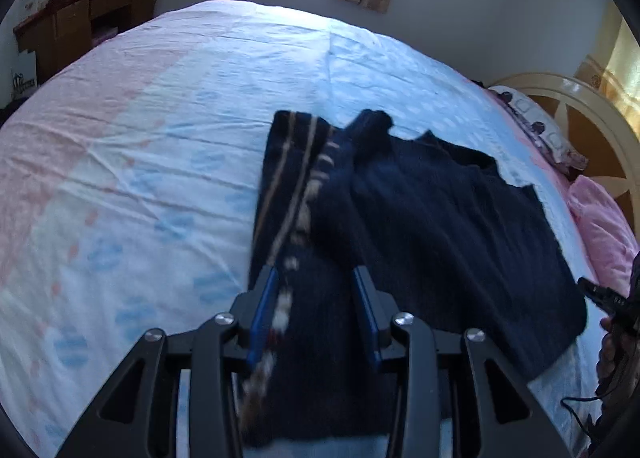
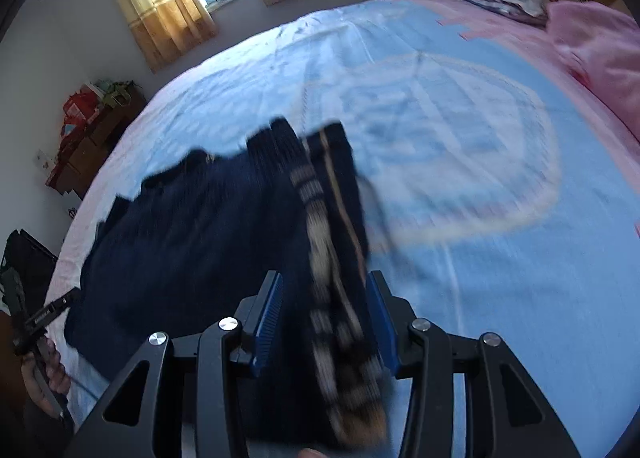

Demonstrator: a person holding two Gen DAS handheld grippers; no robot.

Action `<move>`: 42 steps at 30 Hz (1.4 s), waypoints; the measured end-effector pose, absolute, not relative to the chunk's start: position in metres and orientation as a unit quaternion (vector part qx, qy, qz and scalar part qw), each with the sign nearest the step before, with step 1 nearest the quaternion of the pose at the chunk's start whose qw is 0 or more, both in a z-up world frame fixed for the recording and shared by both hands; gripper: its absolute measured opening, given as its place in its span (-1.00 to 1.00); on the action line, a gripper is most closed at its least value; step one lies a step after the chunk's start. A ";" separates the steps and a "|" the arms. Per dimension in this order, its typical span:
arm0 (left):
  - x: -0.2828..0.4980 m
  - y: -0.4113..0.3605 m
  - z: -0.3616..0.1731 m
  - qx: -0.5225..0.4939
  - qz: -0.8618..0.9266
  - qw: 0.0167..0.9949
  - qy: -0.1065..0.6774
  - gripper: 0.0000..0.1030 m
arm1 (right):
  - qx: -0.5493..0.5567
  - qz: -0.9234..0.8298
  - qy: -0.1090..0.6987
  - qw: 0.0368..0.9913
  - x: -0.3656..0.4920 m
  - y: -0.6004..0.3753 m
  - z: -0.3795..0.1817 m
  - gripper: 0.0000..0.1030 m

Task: Fold small clothes
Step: 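Lay the folded hem down on the sweater and open both tools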

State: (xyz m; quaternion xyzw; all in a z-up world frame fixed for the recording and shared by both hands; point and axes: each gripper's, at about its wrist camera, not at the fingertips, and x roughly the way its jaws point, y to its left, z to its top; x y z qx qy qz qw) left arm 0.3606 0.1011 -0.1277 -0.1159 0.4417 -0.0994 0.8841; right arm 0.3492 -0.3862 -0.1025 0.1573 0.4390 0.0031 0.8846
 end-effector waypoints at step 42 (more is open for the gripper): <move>0.304 0.115 -0.142 -0.084 -0.091 0.886 0.446 -0.64 | 0.085 0.023 0.472 0.877 0.283 -0.371 -0.119 -0.83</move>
